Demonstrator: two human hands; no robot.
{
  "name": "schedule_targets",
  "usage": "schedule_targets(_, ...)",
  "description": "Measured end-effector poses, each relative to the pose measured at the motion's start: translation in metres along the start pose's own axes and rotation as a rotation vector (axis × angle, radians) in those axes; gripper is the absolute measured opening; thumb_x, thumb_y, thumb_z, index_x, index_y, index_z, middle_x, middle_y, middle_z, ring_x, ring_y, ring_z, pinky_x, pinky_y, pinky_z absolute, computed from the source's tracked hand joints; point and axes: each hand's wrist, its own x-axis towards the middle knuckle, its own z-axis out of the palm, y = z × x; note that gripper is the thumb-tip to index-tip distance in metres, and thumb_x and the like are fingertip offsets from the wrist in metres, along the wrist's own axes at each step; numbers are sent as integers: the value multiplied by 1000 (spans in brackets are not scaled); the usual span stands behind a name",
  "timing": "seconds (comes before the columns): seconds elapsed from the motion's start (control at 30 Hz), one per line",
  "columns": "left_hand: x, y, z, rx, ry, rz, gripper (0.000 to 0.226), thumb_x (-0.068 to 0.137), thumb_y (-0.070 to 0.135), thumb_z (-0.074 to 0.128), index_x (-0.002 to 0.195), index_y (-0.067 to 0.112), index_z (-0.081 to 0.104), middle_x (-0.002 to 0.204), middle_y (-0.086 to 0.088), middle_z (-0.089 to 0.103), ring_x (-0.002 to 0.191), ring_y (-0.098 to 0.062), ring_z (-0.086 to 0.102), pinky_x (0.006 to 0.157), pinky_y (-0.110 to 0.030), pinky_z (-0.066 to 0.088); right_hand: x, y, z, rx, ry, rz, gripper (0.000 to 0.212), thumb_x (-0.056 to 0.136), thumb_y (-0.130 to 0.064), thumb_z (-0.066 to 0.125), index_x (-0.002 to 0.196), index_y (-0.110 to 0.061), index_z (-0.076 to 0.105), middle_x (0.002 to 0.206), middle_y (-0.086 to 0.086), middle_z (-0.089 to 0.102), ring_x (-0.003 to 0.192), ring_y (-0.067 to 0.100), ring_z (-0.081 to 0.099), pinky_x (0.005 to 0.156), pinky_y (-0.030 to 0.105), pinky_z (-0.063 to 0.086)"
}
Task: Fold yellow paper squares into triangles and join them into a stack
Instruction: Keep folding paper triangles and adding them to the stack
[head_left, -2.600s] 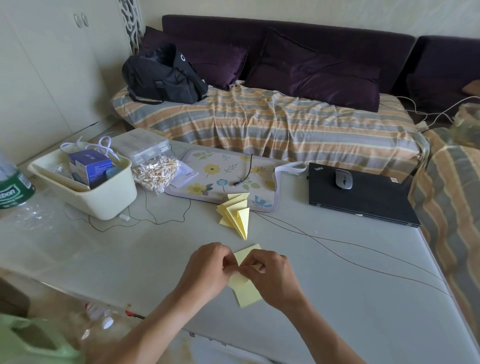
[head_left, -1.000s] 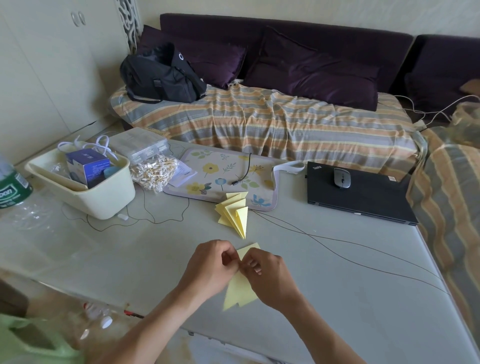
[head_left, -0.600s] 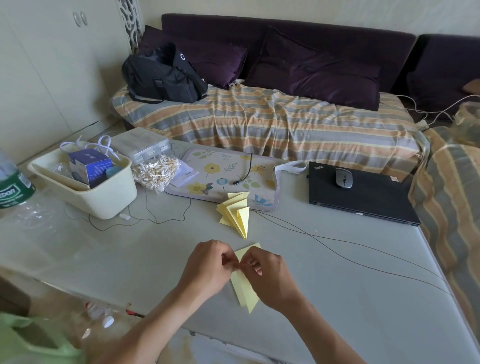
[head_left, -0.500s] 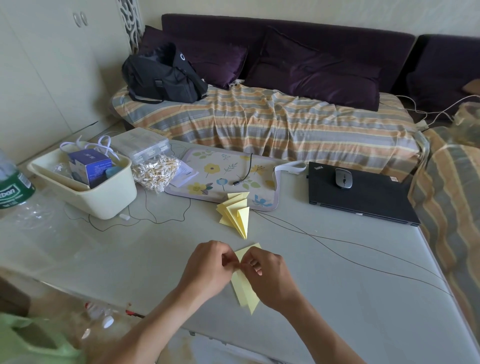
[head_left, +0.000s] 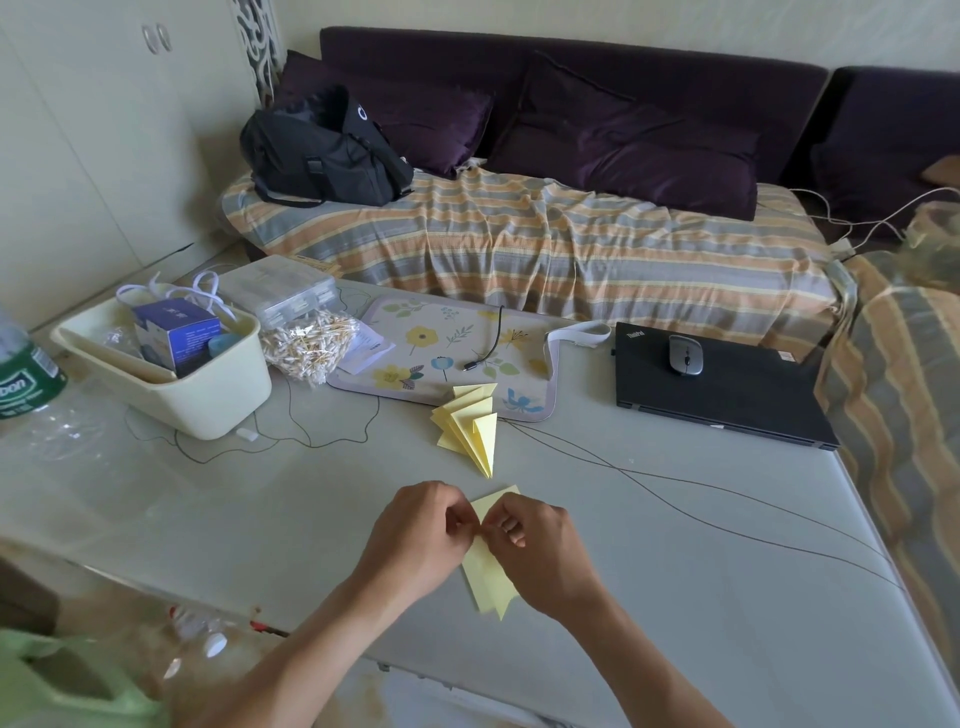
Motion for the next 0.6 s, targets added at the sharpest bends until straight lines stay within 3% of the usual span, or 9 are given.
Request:
schedule_targets(0.1,1,0,-1,-13,53,-22,11,87,24,68,81,23,77,78,13,72,73,-3,66,67,-26,56,1,0,-2,22,45,40,8,90,-15,65,86,-13,72,75,-12,64,68,-8,58,65,8,44)
schedule_targets(0.33,0,-2,0,-7,30,3,10,87,25,68,84,24,77,82,13,72,76,-2,66,66,-21,54,0,0,-1,-20,46,24,10,91,-14,64,86,-13,72,81,-4,70,74,10,62,68,17,47)
schedule_targets(0.6,1,-3,2,-13,89,-9,11,87,23,67,80,23,76,81,14,72,75,-2,66,69,-25,56,2,0,-1,12,50,63,9,91,-19,64,86,-15,71,80,-8,68,70,-1,59,65,9,45)
